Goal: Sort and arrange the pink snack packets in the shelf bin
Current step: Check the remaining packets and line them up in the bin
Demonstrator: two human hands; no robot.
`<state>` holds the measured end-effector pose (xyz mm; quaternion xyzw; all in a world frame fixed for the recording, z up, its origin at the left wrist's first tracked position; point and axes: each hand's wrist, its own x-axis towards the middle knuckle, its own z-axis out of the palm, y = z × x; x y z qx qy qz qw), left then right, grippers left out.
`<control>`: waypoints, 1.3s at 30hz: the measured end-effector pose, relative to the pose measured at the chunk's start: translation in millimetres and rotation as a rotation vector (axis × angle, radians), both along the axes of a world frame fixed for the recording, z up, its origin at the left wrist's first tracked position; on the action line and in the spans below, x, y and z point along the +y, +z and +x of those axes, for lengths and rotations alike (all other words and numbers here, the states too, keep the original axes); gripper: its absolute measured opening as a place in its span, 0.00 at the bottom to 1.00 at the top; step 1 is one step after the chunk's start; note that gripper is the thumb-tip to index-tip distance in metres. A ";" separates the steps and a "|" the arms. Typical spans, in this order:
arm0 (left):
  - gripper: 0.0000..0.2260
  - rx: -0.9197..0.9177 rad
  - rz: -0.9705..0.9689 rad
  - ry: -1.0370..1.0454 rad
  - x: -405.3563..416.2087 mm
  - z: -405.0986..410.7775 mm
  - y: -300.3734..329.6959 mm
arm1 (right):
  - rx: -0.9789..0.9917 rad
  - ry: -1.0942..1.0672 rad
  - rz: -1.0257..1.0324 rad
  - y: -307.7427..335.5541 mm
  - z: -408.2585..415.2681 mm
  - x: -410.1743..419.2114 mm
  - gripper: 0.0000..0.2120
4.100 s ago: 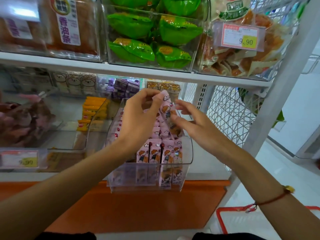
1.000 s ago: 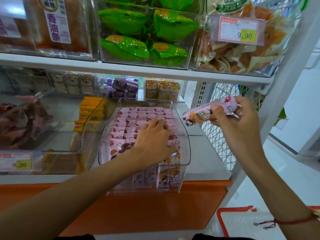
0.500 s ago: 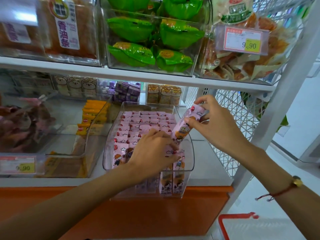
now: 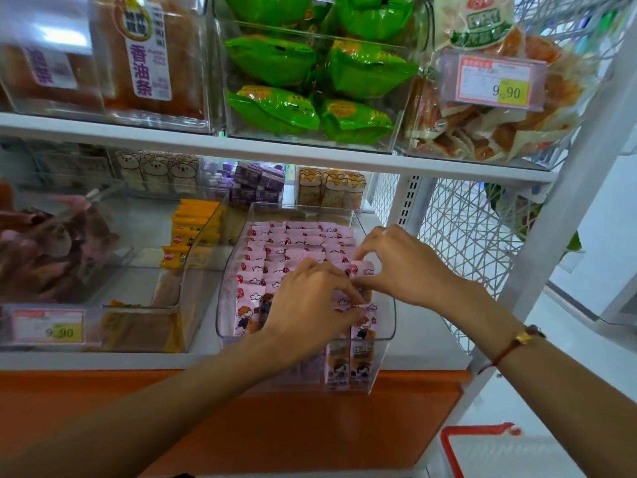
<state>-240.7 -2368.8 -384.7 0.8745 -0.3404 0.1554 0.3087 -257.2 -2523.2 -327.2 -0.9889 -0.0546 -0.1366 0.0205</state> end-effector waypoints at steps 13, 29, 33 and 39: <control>0.03 0.442 -0.832 -0.081 19.5 -7.1 55.0 | -0.037 0.106 0.938 1.1 -45.9 32.3 0.10; 0.23 0.152 -0.408 -0.074 22.5 -19.1 30.1 | -0.102 -0.044 1.471 -15.8 -42.6 39.5 0.21; 0.19 0.245 -0.514 -0.122 25.0 -9.9 31.8 | -0.072 0.100 1.435 -13.0 -43.4 36.4 0.18; 0.17 0.389 -0.499 -0.264 22.7 -7.8 28.7 | -0.239 0.127 1.232 -15.1 -44.4 37.7 0.14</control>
